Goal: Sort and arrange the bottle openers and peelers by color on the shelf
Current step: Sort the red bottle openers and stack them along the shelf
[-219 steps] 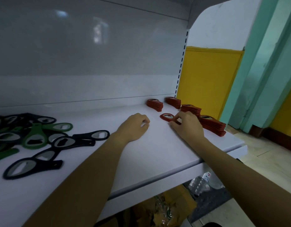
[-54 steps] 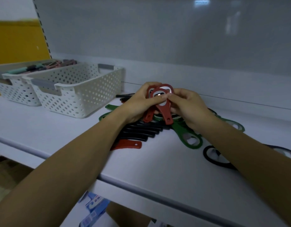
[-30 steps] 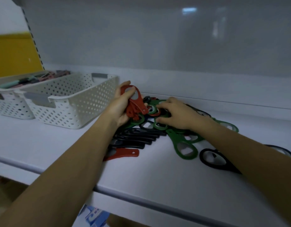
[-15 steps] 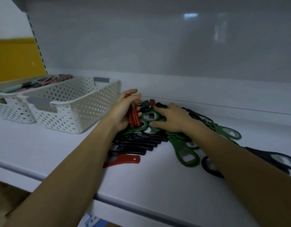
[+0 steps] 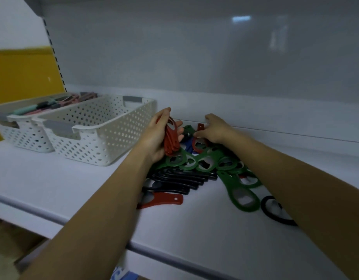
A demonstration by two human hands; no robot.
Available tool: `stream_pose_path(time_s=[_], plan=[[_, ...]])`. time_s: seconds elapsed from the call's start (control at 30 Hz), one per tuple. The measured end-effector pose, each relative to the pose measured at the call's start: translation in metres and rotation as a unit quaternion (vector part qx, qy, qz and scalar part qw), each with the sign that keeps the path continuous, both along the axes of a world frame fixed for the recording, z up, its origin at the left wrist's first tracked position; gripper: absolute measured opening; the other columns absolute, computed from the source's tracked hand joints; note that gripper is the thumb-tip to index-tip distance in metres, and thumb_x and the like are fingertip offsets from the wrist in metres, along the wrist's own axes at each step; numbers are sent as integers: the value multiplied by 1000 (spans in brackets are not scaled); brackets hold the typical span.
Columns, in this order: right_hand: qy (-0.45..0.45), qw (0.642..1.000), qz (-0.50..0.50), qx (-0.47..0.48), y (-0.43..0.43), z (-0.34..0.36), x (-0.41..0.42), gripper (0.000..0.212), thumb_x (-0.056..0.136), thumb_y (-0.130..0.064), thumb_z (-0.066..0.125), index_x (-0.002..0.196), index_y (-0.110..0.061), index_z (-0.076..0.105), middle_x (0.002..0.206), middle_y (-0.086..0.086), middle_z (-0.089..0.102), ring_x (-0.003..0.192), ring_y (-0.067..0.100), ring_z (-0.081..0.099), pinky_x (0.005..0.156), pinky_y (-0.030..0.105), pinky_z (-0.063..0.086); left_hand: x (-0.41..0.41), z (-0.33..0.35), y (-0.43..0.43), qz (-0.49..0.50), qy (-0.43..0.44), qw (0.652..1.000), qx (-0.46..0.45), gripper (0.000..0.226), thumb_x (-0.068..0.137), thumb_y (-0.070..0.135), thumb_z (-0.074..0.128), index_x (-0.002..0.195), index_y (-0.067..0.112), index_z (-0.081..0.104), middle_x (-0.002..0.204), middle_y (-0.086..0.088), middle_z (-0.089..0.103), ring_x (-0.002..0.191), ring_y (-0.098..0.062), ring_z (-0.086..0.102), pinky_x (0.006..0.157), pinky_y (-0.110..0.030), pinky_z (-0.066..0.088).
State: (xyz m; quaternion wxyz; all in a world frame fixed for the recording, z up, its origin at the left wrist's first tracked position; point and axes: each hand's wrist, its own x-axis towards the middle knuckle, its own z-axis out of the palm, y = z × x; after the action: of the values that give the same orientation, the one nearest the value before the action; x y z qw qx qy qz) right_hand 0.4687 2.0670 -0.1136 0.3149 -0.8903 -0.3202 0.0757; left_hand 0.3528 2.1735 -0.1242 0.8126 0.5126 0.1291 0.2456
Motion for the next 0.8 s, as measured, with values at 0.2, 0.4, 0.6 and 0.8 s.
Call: stream_pose_path(time_s=[0.2,0.4,0.6,0.8], plan=[[-61,975,-15,214,-19,19,2,18,88,-10,58,106,-13,64,113,11,63,98,22,59,90,29,45,4,-2,4,-8,20,999,-50,39,96,32,49,132,18,42,123,-18,54,80,-21,63,51,-25,55],[-25,943,161,289,-37,16,-49,12,81,-2,66,87,-13,62,99,5,68,91,10,66,88,20,50,8,-6,2,-72,-14,996,-50,35,91,34,56,117,13,47,124,-23,53,85,-24,66,66,-30,58],[-156,954,184,178,-52,-7,-94,20,84,-24,65,104,-22,63,103,-7,60,90,3,54,79,17,44,-4,7,1,0,-118,991,-60,19,97,8,43,104,22,53,98,-15,60,74,-20,66,63,-31,58],[-239,922,304,-22,-64,-33,-131,43,84,-46,59,121,-25,62,104,-3,52,99,11,39,84,23,31,-17,25,-12,-62,-89,994,4,21,98,16,44,115,27,51,102,-13,54,88,-19,58,78,-35,55]])
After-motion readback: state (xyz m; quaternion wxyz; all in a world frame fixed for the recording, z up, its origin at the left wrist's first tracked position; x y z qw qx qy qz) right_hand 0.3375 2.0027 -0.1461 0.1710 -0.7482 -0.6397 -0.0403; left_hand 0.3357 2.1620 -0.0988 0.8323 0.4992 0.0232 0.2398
